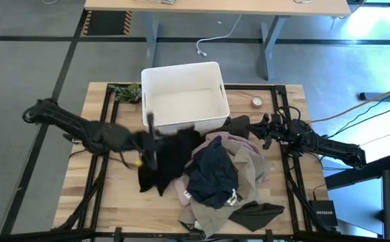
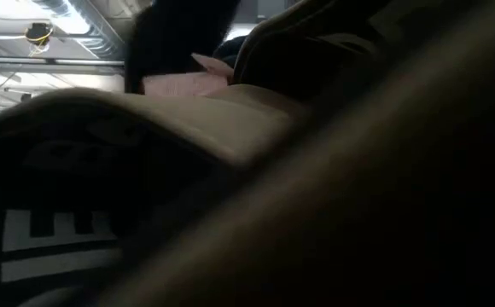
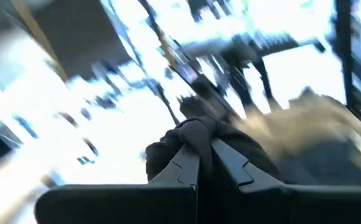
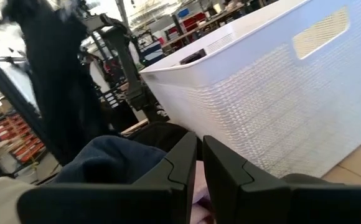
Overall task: Sort clothes
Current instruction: Put the black shorts into the white laundry bin, then put the black jacket into the white laundry bin
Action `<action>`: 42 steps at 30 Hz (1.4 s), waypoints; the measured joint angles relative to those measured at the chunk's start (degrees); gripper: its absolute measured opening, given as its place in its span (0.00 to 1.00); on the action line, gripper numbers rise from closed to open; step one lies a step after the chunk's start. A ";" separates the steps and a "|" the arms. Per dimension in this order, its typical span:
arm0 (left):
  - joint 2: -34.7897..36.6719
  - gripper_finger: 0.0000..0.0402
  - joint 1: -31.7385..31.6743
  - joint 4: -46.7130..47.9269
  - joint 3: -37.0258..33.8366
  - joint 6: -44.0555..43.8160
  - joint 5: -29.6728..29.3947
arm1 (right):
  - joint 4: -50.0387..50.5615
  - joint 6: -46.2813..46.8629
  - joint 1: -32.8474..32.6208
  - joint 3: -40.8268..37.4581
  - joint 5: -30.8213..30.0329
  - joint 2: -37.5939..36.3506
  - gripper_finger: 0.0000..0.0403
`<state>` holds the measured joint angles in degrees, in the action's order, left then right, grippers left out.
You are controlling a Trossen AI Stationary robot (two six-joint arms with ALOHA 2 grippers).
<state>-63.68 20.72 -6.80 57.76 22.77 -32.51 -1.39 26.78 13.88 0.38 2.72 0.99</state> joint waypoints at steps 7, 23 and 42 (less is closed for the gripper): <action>4.83 0.03 -12.55 -25.61 0.11 17.72 -3.96 | 0.31 -0.02 -0.01 0.01 -0.16 0.00 0.12; 4.18 0.19 -28.18 -4.80 0.09 -10.07 -4.11 | 0.35 -0.06 -0.01 0.02 -0.17 0.00 0.12; 4.02 0.39 -14.53 26.39 -0.81 -23.99 11.19 | 0.35 -0.27 -0.03 0.00 -0.17 0.00 0.12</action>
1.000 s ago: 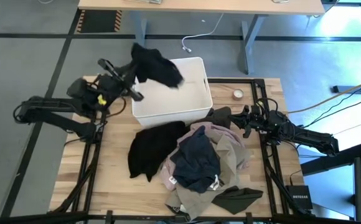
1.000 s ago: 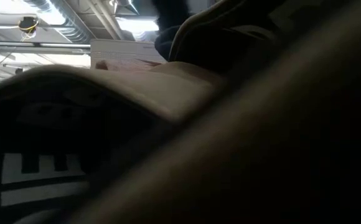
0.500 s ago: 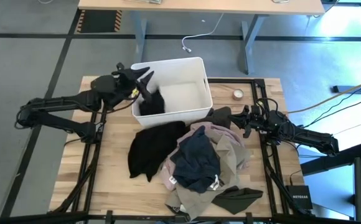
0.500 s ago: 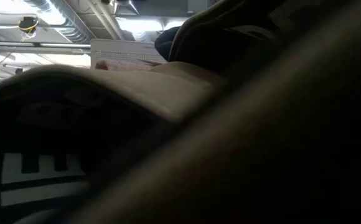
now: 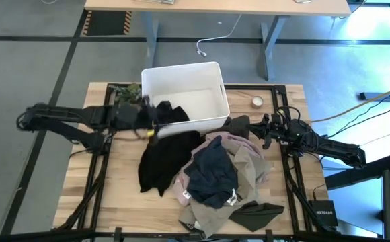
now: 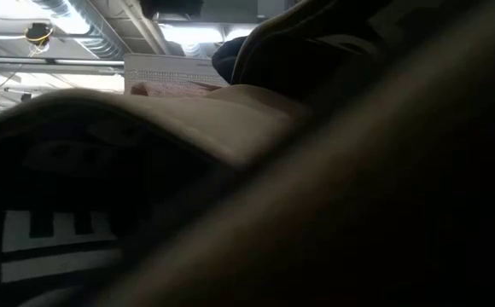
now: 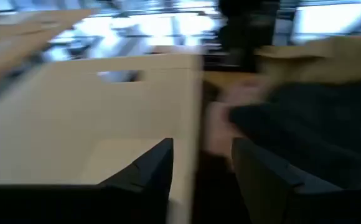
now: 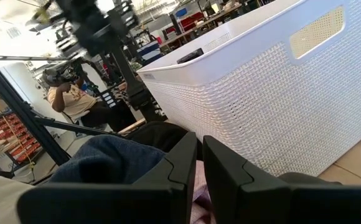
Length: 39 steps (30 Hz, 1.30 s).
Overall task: Sort clothes
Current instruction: Put the black jacket into the white laundry bin
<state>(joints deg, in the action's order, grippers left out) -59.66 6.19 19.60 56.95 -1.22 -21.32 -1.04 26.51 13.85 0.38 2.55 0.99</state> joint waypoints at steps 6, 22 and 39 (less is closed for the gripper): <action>-1.05 0.39 13.95 0.25 -2.42 -1.11 0.55 | -0.03 0.01 0.00 0.00 0.00 0.00 0.12; -10.78 0.39 20.46 0.70 -3.15 -10.46 -3.60 | -0.81 0.21 0.00 0.02 4.55 0.00 0.12; -20.24 0.57 16.49 6.10 -3.06 -11.57 -6.33 | -0.81 0.22 0.00 0.01 4.35 0.00 0.12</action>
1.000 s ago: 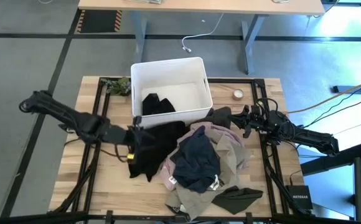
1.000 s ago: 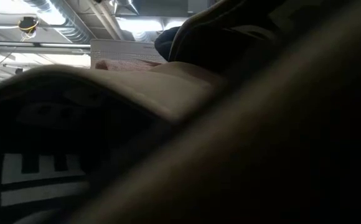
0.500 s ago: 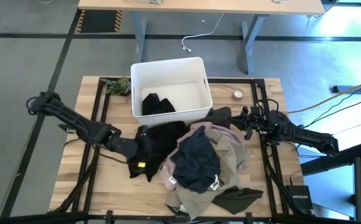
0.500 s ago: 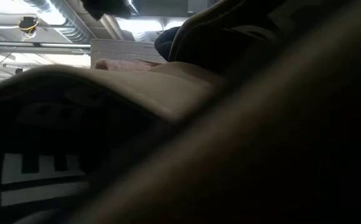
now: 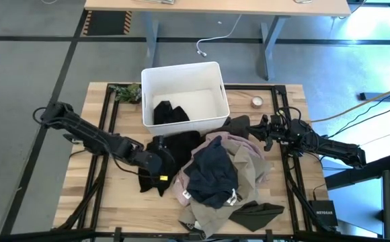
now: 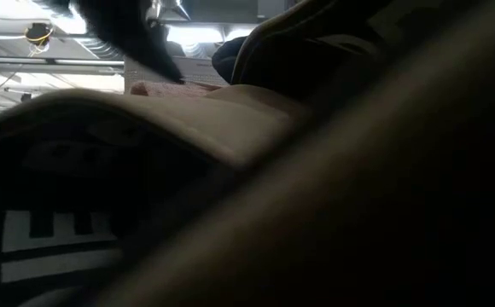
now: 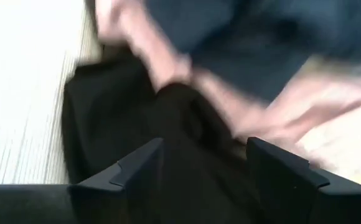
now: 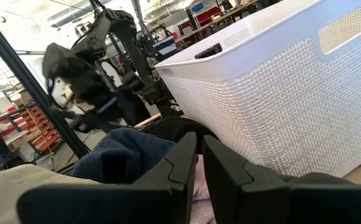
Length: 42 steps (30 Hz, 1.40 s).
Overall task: Sort clothes
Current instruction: Put the black jacket into the white laundry bin
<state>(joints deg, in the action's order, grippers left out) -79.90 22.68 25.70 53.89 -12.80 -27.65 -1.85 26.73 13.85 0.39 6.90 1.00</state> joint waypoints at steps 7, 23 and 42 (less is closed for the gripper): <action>-6.86 0.57 -2.01 3.80 0.00 -0.76 -1.23 | 0.00 -0.01 0.02 -0.01 0.00 0.00 0.12; -21.93 0.48 -3.19 0.01 0.22 0.93 -0.35 | 0.26 -0.01 0.02 0.00 -1.42 0.01 0.12; -21.51 0.03 0.02 12.66 8.57 9.20 8.93 | 0.44 -0.03 0.00 -0.01 -2.22 0.00 0.12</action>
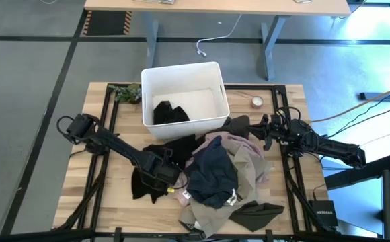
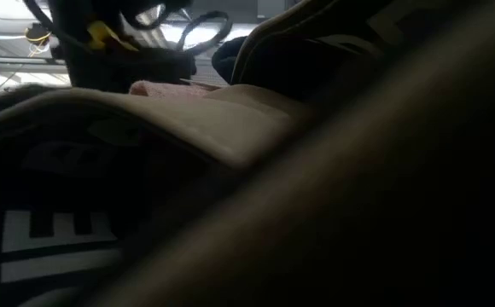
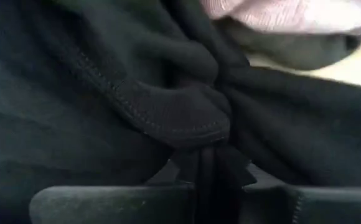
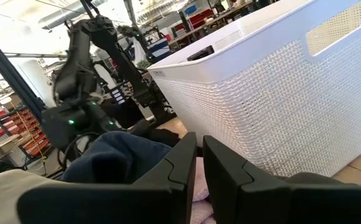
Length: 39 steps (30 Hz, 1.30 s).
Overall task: Sort clothes
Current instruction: Put the black jacket into the white laundry bin
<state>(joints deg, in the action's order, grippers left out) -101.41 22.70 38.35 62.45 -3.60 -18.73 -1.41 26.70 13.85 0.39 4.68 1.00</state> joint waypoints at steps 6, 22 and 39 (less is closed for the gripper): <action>4.03 0.04 0.35 0.72 4.91 2.57 -7.51 | 0.49 -0.02 0.00 0.00 -2.61 0.48 0.12; 23.08 0.03 -3.92 -16.70 12.62 26.51 -32.37 | -2.72 -1.82 0.02 0.01 -2.75 4.52 0.12; 34.11 0.04 -20.96 -61.80 12.45 48.33 -24.18 | -4.74 2.99 0.02 0.00 -3.20 4.49 0.12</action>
<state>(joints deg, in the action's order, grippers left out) -67.30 1.74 -23.45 74.90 44.74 -42.91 -6.15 29.69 13.87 0.38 1.48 5.50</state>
